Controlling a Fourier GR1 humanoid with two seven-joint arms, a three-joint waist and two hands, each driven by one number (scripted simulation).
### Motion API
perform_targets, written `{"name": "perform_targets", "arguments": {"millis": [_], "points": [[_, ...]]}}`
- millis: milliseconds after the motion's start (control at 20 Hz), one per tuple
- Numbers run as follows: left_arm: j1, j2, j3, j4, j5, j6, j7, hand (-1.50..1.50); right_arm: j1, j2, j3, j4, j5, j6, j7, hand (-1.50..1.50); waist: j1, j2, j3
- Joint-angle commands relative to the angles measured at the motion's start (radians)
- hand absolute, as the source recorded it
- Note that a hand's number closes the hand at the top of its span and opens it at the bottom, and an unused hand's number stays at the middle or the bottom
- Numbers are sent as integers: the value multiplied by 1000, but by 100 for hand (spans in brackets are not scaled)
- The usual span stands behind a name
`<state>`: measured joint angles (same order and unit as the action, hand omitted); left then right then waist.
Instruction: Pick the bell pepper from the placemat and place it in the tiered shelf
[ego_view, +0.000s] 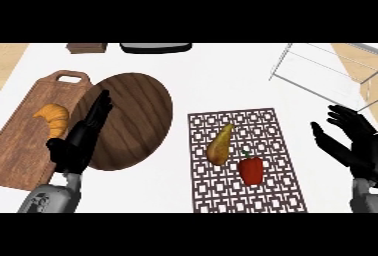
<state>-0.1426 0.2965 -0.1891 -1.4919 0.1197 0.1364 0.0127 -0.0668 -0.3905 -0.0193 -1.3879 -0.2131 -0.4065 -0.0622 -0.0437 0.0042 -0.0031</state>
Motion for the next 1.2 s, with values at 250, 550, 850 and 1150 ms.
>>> {"name": "perform_targets", "arguments": {"millis": [250,550,850,1150], "points": [[-42,-50,-18,115,-71,22,-56,0,206,213,-116,-41,32,-238,-410,-150,26,-5,4],[-52,-42,-3,82,-69,9,1,0,341,83,82,-208,140,-77,-219,-150,29,-6,0],[-17,-64,-27,6,-95,36,32,0,327,-63,199,-446,334,-115,184,-150,44,-7,0],[-69,-70,-19,57,-107,25,25,0,293,-231,266,-636,475,17,563,-150,43,-4,-2]]}}
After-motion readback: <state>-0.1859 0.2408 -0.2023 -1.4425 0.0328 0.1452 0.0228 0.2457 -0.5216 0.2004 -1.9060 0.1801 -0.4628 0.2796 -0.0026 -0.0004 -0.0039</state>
